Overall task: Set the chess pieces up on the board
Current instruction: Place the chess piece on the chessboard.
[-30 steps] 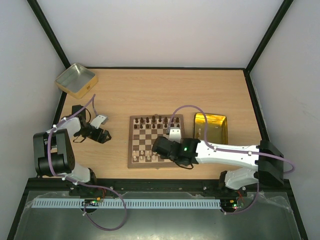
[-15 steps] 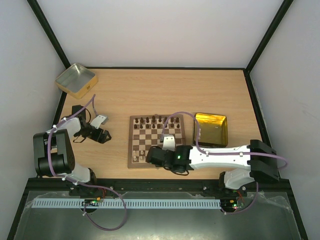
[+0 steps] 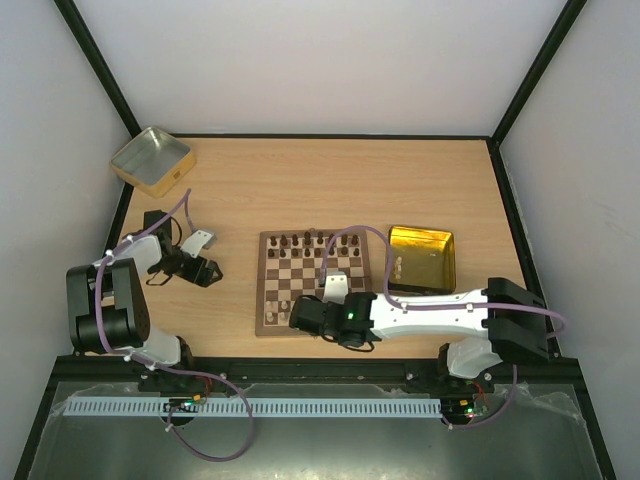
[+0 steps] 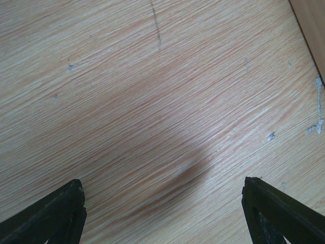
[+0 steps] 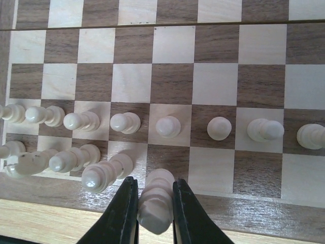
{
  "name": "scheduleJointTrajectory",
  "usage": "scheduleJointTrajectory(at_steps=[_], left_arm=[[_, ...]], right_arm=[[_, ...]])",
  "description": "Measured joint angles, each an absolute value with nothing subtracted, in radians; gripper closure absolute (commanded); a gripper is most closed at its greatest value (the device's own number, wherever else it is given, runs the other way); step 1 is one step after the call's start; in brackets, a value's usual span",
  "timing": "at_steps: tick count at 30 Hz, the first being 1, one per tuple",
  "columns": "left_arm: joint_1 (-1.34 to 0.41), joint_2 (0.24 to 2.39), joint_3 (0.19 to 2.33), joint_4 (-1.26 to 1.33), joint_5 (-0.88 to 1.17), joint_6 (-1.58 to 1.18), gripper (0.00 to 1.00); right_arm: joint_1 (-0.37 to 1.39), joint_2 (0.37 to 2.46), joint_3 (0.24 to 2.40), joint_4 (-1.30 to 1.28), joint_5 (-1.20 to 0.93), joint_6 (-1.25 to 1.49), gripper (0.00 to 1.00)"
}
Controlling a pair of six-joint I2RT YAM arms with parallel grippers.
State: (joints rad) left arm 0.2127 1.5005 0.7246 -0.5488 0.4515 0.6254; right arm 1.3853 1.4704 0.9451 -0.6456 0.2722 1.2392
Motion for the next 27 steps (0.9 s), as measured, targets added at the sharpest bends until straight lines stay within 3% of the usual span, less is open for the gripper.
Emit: scheduleJointTrajectory(at_steps=[17, 27], left_arm=[[0.213, 1.5, 0.724, -0.549, 0.452, 0.625, 0.16], [0.213, 1.5, 0.724, -0.549, 0.452, 0.626, 0.16]], right_arm=[[1.359, 1.526, 0.945, -0.628, 0.278, 1.231, 0.88], [1.355, 1.546, 0.947, -0.615, 0.268, 1.213, 0.78]])
